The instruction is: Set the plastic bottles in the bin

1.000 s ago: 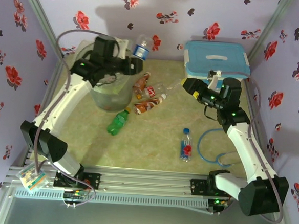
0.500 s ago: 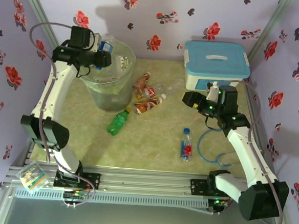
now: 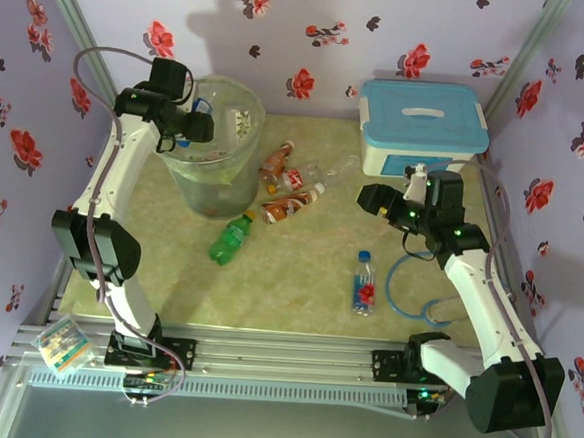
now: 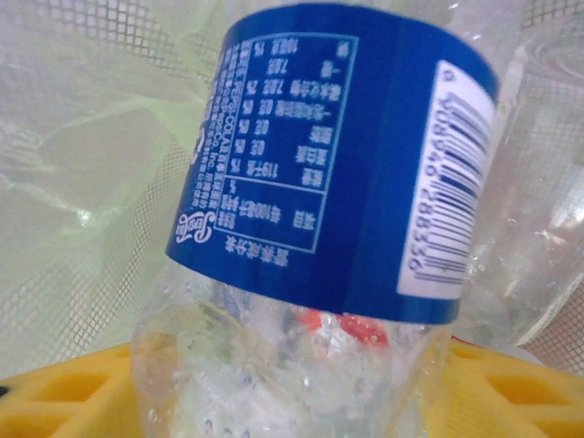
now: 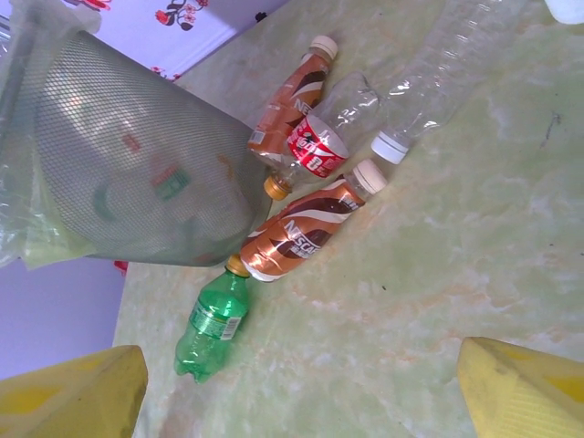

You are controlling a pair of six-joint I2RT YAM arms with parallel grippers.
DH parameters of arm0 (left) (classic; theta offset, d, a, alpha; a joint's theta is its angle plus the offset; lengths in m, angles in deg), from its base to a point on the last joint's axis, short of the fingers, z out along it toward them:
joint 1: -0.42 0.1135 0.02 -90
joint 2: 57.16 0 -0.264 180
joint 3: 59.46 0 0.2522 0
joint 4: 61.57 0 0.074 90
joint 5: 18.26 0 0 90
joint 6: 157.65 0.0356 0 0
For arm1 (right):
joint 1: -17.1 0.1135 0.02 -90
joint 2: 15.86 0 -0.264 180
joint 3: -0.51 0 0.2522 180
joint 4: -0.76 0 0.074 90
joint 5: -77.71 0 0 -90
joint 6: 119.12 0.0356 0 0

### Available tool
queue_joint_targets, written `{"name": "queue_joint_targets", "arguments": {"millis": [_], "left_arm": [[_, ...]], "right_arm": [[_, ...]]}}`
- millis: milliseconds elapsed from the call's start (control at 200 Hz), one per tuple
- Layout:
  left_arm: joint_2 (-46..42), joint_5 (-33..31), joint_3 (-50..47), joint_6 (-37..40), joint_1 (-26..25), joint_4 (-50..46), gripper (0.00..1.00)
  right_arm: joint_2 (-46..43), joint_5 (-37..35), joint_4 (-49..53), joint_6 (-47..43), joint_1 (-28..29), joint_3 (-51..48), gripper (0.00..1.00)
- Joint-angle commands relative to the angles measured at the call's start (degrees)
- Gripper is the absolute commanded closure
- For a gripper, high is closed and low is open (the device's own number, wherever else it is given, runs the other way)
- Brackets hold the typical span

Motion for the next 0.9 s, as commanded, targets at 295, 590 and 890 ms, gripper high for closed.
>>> {"name": "queue_joint_targets", "arguments": {"millis": [295, 590, 890], "left_arm": [[0.06, -0.01, 0.13, 1.54, 0.42, 0.16, 0.21], [-1.88, 1.39, 0.40, 1.70, 0.09, 0.32, 0.19], [-6.72, 3.64, 3.05, 0.71, -0.70, 1.37, 0.10]], "right_arm": [[-0.90, -6.12, 8.91, -4.89, -0.77, 0.64, 0.11], [-1.87, -15.16, 28.71, -6.54, 0.59, 1.68, 0.20], [1.90, -17.80, 30.01, -1.80, 9.04, -4.02, 0.24]]}}
